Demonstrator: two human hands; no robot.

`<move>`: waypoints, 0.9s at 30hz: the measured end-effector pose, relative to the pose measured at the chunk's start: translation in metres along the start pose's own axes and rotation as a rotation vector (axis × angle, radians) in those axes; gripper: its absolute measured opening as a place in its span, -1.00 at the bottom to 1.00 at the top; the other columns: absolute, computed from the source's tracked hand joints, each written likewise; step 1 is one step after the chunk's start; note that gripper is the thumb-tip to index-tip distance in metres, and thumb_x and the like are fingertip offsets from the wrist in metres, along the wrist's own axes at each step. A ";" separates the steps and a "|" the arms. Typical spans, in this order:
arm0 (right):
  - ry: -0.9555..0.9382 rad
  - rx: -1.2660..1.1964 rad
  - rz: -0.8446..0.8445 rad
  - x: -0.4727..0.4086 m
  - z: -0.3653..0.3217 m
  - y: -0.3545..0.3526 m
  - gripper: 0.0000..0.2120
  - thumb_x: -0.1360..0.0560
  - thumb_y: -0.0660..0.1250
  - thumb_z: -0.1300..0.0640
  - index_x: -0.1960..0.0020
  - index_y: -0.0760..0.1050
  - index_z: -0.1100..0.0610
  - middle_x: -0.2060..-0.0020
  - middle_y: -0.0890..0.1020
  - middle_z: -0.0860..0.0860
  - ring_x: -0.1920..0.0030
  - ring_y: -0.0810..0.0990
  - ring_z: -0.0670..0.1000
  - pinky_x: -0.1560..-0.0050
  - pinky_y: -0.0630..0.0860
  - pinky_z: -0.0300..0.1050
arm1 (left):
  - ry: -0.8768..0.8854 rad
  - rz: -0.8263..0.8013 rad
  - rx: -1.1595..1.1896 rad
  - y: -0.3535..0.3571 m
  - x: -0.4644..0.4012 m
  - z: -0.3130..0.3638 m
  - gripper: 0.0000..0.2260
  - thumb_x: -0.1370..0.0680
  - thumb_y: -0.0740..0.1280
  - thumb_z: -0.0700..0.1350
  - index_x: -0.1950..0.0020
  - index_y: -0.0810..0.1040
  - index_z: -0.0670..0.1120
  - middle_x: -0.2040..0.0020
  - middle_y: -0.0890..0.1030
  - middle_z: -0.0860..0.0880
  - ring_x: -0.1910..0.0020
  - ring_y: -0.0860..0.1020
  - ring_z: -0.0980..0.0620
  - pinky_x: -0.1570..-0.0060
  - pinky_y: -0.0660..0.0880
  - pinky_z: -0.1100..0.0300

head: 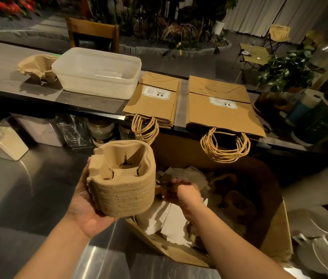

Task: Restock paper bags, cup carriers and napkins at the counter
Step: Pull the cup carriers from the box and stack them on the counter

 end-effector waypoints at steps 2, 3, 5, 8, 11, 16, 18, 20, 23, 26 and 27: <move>-0.087 0.345 0.006 -0.001 0.001 -0.004 -0.71 -0.58 0.29 0.35 -0.27 0.54 0.18 0.01 0.69 0.17 0.08 0.73 0.11 0.17 0.69 -0.09 | -0.017 -0.029 0.024 0.001 -0.001 0.000 -0.16 -0.55 -0.40 0.42 -0.69 -0.04 -0.04 -0.68 0.01 -0.11 -0.66 -0.08 -0.13 -0.53 -0.31 -0.09; -0.132 0.606 0.037 -0.002 -0.001 -0.006 -0.69 -0.57 0.31 0.34 -0.29 0.54 0.17 0.02 0.67 0.15 0.07 0.71 0.10 0.15 0.68 -0.10 | -0.025 -0.047 0.037 0.003 -0.002 0.000 -0.15 -0.54 -0.40 0.43 -0.69 -0.03 -0.04 -0.68 0.01 -0.12 -0.66 -0.08 -0.13 -0.53 -0.32 -0.09; -0.182 1.014 0.086 0.000 -0.003 -0.006 -0.64 -0.57 0.34 0.29 -0.35 0.50 0.13 0.05 0.61 0.08 0.13 0.65 0.04 0.26 0.61 -0.17 | -0.006 -0.030 0.033 0.005 -0.001 0.000 -0.14 -0.54 -0.41 0.44 -0.69 -0.03 -0.04 -0.68 0.01 -0.12 -0.66 -0.08 -0.14 -0.53 -0.33 -0.10; -0.307 1.270 0.095 0.003 -0.001 -0.008 -0.71 -0.60 0.33 0.22 -0.30 0.56 0.05 0.12 0.59 0.00 0.20 0.61 -0.03 0.21 0.65 -0.14 | 0.024 -0.030 0.016 0.005 -0.002 0.000 -0.17 -0.56 -0.38 0.41 -0.68 -0.04 -0.05 -0.68 0.00 -0.12 -0.66 -0.08 -0.14 -0.53 -0.32 -0.11; -0.493 1.306 0.164 0.010 0.000 -0.010 -0.75 -0.60 0.30 0.21 -0.23 0.59 0.02 0.08 0.60 -0.05 0.12 0.60 -0.02 0.03 0.66 -0.05 | -0.024 -0.062 0.061 0.004 -0.003 0.000 -0.20 -0.58 -0.36 0.40 -0.69 -0.02 -0.04 -0.68 0.01 -0.12 -0.66 -0.08 -0.15 -0.53 -0.32 -0.11; -0.676 1.217 0.251 0.019 -0.004 0.000 -0.58 -0.58 0.34 0.19 -0.42 0.47 -0.05 -0.23 0.56 -0.03 -0.24 0.51 0.05 -0.26 0.52 -0.02 | -0.074 0.032 0.111 0.003 0.002 -0.001 -0.18 -0.57 -0.37 0.41 -0.69 -0.01 -0.04 -0.68 0.03 -0.12 -0.66 -0.06 -0.14 -0.54 -0.29 -0.10; -0.650 1.144 0.219 0.016 0.003 0.007 -0.59 -0.58 0.34 0.17 -0.41 0.47 -0.07 -0.25 0.56 -0.05 -0.19 0.55 0.04 -0.20 0.55 -0.05 | -0.100 0.069 0.133 0.002 0.004 0.002 -0.17 -0.56 -0.38 0.41 -0.69 0.00 -0.04 -0.68 0.04 -0.12 -0.66 -0.05 -0.14 -0.55 -0.26 -0.08; -0.615 1.104 0.117 0.013 0.010 0.017 -0.65 -0.59 0.34 0.06 -0.37 0.49 -0.11 -0.26 0.55 -0.06 -0.13 0.59 0.03 -0.14 0.59 -0.04 | -0.122 0.091 0.150 -0.001 0.003 0.006 -0.17 -0.56 -0.38 0.41 -0.69 0.01 -0.03 -0.68 0.05 -0.11 -0.66 -0.04 -0.13 -0.55 -0.26 -0.08; -0.572 1.315 -0.049 0.006 0.017 0.029 -0.59 -0.56 0.33 -0.18 -0.37 0.51 -0.11 -0.30 0.49 0.00 -0.23 0.53 0.12 -0.22 0.53 -0.01 | -0.062 0.111 0.135 -0.007 -0.001 0.005 -0.19 -0.58 -0.36 0.41 -0.69 0.01 -0.03 -0.68 0.05 -0.12 -0.66 -0.04 -0.14 -0.55 -0.27 -0.08; -0.495 1.533 -0.084 -0.002 0.020 0.035 -0.50 -0.54 0.38 -0.16 -0.43 0.45 -0.08 -0.38 0.39 0.07 -0.31 0.43 0.18 -0.34 0.42 0.06 | 0.022 0.285 0.165 0.002 -0.003 0.006 -0.25 -0.62 -0.09 0.42 -0.66 0.12 -0.04 -0.65 0.18 -0.14 -0.63 0.13 -0.18 -0.56 -0.06 -0.17; -0.502 1.562 -0.082 -0.003 0.020 0.036 -0.52 -0.55 0.37 -0.16 -0.44 0.45 -0.08 -0.38 0.39 0.09 -0.32 0.42 0.19 -0.34 0.40 0.08 | 0.053 0.278 0.193 0.004 -0.004 0.009 -0.24 -0.54 0.27 0.39 -0.59 0.32 -0.06 -0.57 0.35 -0.18 -0.53 0.35 -0.24 -0.48 0.22 -0.26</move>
Point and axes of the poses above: each hand's wrist, its own x-axis away from the middle knuckle, its own y-axis out of the palm, z = x × y, the point moved 1 cm from there along -x, towards the middle knuckle
